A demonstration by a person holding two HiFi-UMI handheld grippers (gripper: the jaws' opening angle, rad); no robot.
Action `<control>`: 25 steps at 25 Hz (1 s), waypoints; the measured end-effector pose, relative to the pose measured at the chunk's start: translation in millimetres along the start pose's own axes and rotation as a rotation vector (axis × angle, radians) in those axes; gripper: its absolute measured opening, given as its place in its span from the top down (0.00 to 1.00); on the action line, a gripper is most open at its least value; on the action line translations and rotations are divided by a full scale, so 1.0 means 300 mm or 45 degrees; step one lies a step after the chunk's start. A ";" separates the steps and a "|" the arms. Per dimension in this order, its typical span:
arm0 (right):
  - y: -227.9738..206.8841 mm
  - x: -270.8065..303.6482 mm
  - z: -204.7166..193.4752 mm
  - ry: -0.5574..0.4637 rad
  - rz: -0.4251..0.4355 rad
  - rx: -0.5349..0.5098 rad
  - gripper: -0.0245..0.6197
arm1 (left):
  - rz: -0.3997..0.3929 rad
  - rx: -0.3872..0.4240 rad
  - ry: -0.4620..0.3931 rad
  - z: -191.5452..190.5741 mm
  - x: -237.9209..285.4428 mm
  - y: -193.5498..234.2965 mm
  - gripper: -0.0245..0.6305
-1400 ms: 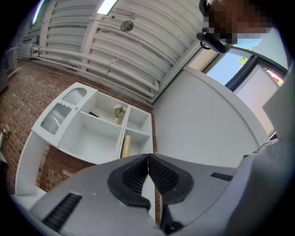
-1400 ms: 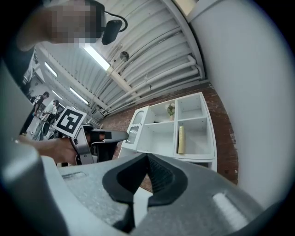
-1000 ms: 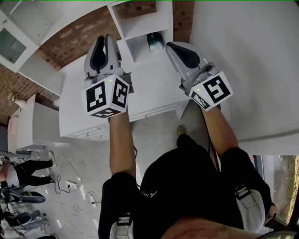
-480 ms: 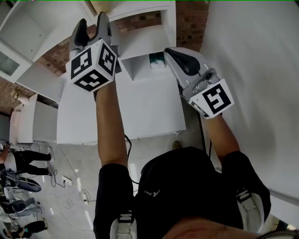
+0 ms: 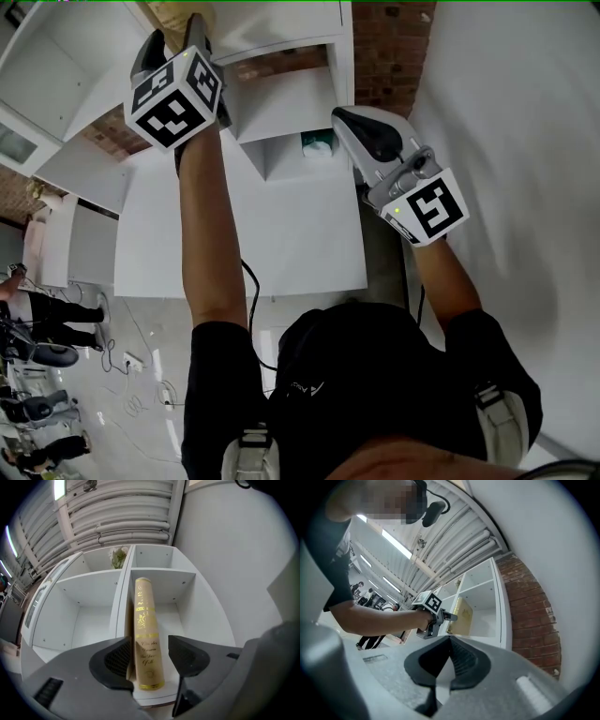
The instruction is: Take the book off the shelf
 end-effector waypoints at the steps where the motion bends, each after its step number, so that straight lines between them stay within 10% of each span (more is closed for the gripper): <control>1: -0.009 0.002 -0.007 -0.002 -0.001 -0.003 0.96 | 0.004 0.002 0.008 -0.006 0.013 0.002 0.60; 25: -0.108 -0.045 -0.082 -0.045 -0.079 0.063 0.96 | 0.128 0.020 0.066 -0.082 0.111 0.016 0.67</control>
Point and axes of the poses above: the fingertips, and each gripper's own axes: x forward along the fingers, y to its left, z out of its top, the point moved 3 cm from there along -x, backward along the fingers, and after that the axes turned 11 degrees about -y, right-handed, at the moved point
